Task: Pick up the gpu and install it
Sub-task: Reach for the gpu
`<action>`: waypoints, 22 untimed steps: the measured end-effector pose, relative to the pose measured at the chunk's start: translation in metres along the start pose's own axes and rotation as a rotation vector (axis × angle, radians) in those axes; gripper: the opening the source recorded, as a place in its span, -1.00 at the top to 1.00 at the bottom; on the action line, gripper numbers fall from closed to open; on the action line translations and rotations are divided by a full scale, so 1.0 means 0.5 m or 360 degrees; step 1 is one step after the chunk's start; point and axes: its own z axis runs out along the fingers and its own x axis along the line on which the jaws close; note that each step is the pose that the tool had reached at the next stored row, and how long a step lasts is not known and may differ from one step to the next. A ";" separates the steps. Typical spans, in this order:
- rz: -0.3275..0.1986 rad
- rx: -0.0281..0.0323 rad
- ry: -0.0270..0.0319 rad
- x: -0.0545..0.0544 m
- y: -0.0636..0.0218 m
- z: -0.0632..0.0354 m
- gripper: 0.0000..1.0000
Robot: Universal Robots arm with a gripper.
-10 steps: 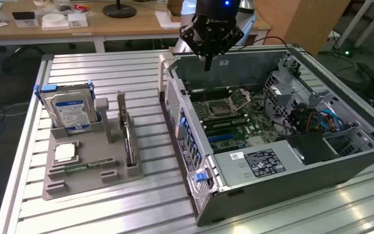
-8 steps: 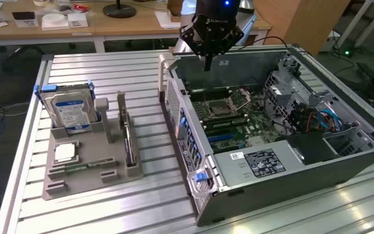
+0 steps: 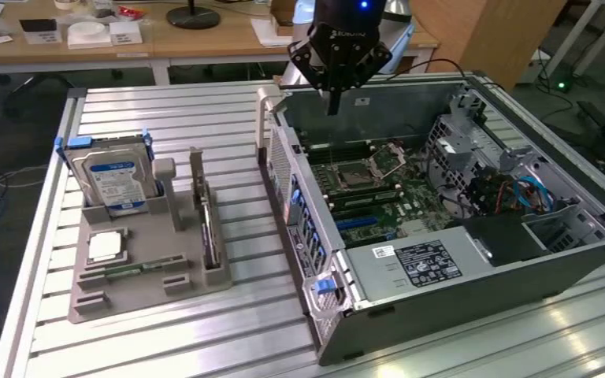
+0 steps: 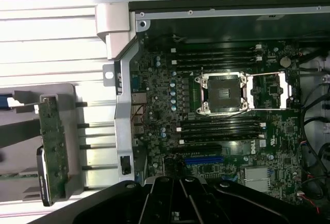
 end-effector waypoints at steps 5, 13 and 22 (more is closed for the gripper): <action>0.0000 0.00000 0.00000 0.005 0.000 0.000 0.79; 0.0000 0.00000 0.00001 0.013 -0.001 0.000 0.79; 0.0000 0.00000 0.00000 0.026 -0.002 -0.001 0.79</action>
